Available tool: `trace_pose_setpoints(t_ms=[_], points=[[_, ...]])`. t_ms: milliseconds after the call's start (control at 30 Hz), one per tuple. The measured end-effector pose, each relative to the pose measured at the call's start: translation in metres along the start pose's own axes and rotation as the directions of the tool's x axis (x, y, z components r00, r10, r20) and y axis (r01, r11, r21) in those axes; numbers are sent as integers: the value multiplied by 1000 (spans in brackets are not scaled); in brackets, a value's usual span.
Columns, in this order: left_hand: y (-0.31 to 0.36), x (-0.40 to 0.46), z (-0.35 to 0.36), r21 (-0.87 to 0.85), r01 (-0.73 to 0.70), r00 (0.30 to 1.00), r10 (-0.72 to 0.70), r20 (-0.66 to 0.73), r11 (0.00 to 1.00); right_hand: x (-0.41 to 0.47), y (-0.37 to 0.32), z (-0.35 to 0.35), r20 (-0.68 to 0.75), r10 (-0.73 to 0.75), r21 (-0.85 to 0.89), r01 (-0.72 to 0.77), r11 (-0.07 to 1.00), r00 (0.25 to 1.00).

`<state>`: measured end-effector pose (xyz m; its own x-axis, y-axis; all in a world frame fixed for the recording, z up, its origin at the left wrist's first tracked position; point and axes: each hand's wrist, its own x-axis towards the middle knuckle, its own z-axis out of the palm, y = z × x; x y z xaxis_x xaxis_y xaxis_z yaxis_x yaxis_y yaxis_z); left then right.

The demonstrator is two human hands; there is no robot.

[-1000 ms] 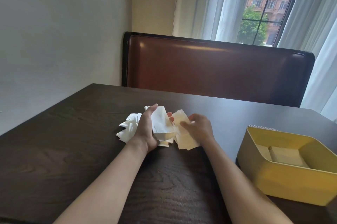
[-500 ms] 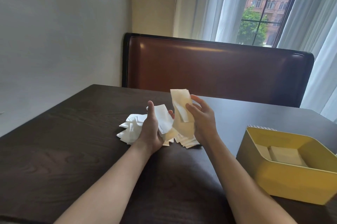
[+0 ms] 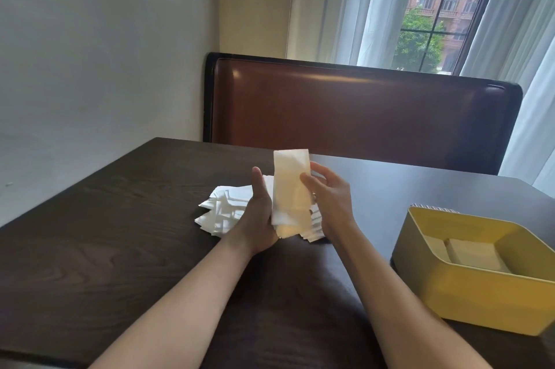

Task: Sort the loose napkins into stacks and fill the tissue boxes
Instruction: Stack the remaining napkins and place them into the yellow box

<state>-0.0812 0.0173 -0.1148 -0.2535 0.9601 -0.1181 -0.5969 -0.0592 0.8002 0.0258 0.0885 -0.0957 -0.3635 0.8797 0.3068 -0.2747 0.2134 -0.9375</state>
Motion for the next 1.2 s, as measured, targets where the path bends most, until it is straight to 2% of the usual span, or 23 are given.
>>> trace_pose_setpoints(t_ms=[100,233,367,467,567,667,767,867,933,1000,1100,1200], points=[[-3,0,1,23,37,997,-39,70,999,2,8,-2,-43,-28,-116,23,993,999],[-5,-1,0,57,65,991,-71,110,996,3,10,-2,-33,87,-134,-91,987,996],[-6,2,0,113,77,988,-91,122,991,4,11,-3,-15,170,-82,-170,982,985],[-8,1,0,96,118,981,-130,141,988,5,9,-3,-55,133,-83,-137,987,990],[-8,1,-2,130,131,972,-154,178,983,7,7,-7,-165,51,-58,-61,996,985],[-5,3,-2,146,69,996,-76,42,987,11,-1,-16,-248,76,94,-54,994,966],[-1,8,-6,60,-29,998,32,-57,998,10,-10,-14,-72,124,208,-107,972,990],[0,6,-7,5,-74,995,74,-71,997,4,-8,0,76,104,13,-106,994,992],[-1,3,-3,-21,-64,998,63,-30,998,1,1,7,83,91,-156,-78,985,992],[-1,3,0,-48,-46,999,45,-3,998,1,8,8,70,80,-252,-60,966,994],[0,5,-1,-10,-64,998,63,-30,998,4,10,2,59,46,-305,-26,952,997],[2,2,-2,32,-56,996,58,-63,998,5,8,-1,75,74,-237,-55,970,994]])
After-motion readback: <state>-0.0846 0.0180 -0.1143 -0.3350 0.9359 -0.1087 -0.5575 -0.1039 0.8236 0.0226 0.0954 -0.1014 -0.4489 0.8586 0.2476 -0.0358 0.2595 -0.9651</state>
